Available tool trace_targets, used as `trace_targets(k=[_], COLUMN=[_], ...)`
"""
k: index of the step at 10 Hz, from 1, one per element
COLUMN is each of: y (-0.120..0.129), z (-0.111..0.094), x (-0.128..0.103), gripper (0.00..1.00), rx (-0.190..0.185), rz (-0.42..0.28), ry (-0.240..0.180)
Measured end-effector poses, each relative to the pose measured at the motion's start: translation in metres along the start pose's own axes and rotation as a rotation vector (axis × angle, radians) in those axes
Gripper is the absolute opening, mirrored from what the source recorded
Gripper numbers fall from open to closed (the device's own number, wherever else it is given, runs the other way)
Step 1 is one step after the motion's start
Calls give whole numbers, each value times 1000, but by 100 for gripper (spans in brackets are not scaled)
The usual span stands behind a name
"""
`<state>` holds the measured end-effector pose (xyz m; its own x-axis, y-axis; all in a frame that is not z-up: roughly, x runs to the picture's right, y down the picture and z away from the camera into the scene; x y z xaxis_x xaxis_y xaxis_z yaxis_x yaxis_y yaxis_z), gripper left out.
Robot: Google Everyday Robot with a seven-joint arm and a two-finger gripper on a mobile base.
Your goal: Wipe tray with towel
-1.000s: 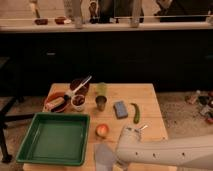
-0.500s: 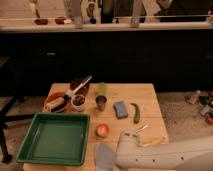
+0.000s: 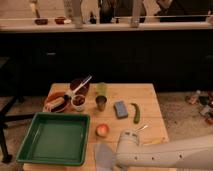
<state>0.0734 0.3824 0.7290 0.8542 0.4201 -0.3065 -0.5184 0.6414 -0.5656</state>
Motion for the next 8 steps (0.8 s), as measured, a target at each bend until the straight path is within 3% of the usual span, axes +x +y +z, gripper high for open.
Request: trace_targets(k=[4,8], y=[0,1], z=[-5,-4], x=[-1,1], gripper=[6,0], rx=[-2,-8], rz=[0,-6], ry=[-3,20])
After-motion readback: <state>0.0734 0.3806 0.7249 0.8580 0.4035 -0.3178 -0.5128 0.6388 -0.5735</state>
